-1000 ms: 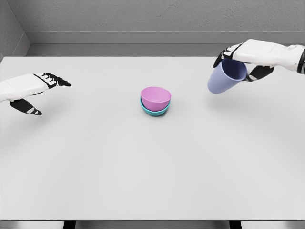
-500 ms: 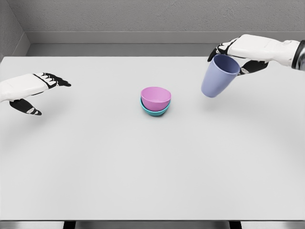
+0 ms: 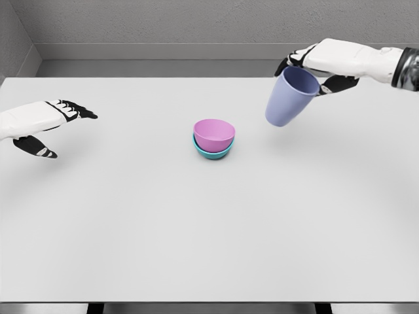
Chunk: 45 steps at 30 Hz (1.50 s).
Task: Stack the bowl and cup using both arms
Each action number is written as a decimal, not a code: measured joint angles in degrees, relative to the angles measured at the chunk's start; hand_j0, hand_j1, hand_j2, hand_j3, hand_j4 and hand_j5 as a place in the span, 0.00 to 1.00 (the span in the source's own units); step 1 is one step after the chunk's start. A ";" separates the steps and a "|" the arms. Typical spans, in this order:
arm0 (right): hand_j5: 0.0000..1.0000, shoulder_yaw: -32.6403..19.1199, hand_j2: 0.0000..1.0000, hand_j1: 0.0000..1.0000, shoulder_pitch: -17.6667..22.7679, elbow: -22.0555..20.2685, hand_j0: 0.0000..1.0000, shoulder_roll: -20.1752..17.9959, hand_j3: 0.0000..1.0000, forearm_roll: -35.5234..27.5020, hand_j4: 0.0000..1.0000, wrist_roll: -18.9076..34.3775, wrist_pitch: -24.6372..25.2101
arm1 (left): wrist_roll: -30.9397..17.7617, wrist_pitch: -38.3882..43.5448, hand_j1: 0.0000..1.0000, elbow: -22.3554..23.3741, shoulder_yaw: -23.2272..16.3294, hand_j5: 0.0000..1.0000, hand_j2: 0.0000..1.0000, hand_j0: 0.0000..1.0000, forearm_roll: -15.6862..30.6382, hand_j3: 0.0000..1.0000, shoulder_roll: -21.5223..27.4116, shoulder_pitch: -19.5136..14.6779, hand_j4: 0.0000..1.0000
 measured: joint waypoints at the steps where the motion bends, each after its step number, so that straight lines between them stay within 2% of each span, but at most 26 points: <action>1: 0.54 0.00 0.54 0.54 -0.18 0.02 0.54 0.28 0.54 -0.02 0.54 0.00 0.00 | 0.00 0.00 1.00 0.00 -0.01 1.00 1.00 1.00 0.00 1.00 0.01 0.00 1.00; 25: 0.54 0.14 0.54 0.54 -2.46 2.95 0.54 6.11 0.54 0.00 0.54 0.00 0.02 | 0.00 0.00 1.00 0.07 -0.03 1.00 1.00 1.00 0.00 1.00 0.06 0.00 1.00; 45: 0.54 0.46 0.54 0.54 -3.34 8.91 0.54 15.59 0.54 5.97 0.54 0.01 0.02 | 0.00 0.00 1.00 0.22 -0.04 1.00 1.00 1.00 -0.07 1.00 0.06 0.00 1.00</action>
